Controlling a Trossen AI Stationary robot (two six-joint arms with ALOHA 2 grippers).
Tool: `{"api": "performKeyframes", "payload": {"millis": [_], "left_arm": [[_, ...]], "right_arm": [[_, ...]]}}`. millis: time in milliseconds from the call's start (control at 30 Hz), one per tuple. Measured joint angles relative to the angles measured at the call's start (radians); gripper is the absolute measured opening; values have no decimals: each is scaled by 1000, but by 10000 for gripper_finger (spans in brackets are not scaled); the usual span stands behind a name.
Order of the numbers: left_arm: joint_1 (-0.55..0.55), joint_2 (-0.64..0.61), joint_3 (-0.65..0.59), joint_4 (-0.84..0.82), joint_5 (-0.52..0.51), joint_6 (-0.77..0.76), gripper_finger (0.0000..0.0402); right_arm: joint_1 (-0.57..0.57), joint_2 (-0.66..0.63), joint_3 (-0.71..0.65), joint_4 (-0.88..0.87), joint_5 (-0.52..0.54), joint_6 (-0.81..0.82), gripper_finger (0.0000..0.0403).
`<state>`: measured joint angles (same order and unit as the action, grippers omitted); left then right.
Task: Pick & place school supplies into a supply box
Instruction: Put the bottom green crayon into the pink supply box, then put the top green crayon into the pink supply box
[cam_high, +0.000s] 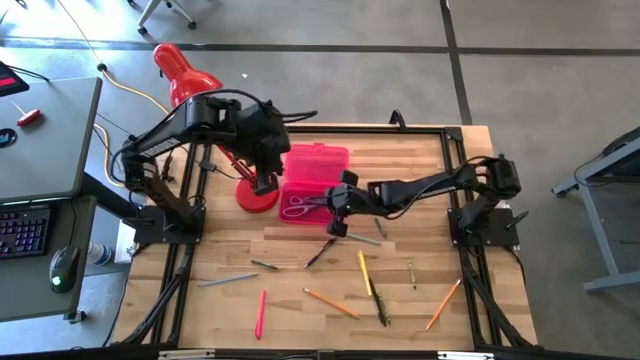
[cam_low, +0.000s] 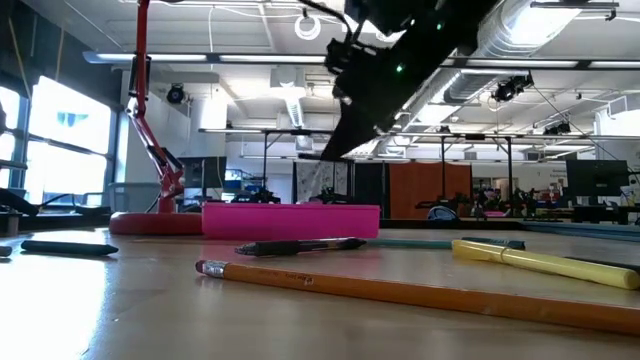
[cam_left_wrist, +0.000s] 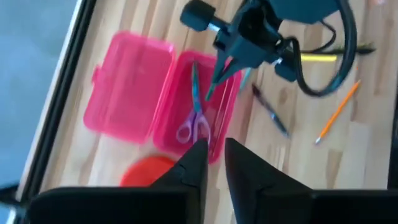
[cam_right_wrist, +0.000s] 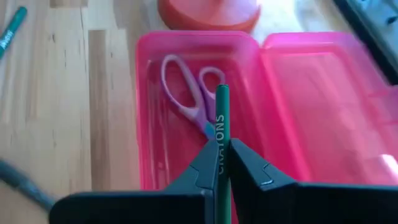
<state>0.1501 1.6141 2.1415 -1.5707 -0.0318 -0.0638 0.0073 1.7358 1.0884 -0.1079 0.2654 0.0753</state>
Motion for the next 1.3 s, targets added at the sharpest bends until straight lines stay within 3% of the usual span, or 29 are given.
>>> {"api": "performKeyframes", "payload": {"millis": [167,300,467,733,900,1033,1133,1300], "left_arm": [[-16,-100,-195,3,-7,-81,56],[-75,-205,-412,67,-94,-167,42],[-201,-364,-754,404,-218,-304,32],[-319,-443,-1135,855,-172,-372,41],[-334,-421,-1253,1077,-206,-384,36],[-333,-400,-1272,1141,-212,-378,34],[-334,-399,-1272,1141,-212,-378,38],[-334,-399,-1272,1151,-215,-371,44]], "right_arm": [[0,91,-22,78,-55,-12,11],[-2,123,-20,67,-37,0,11],[-12,131,-20,68,-29,2,12],[-29,131,-20,53,-35,2,37],[-28,131,-20,50,-33,2,65],[-28,120,-19,33,-26,-4,80],[-20,77,7,-34,39,-10,86],[18,-39,38,-260,115,224,92]]}}
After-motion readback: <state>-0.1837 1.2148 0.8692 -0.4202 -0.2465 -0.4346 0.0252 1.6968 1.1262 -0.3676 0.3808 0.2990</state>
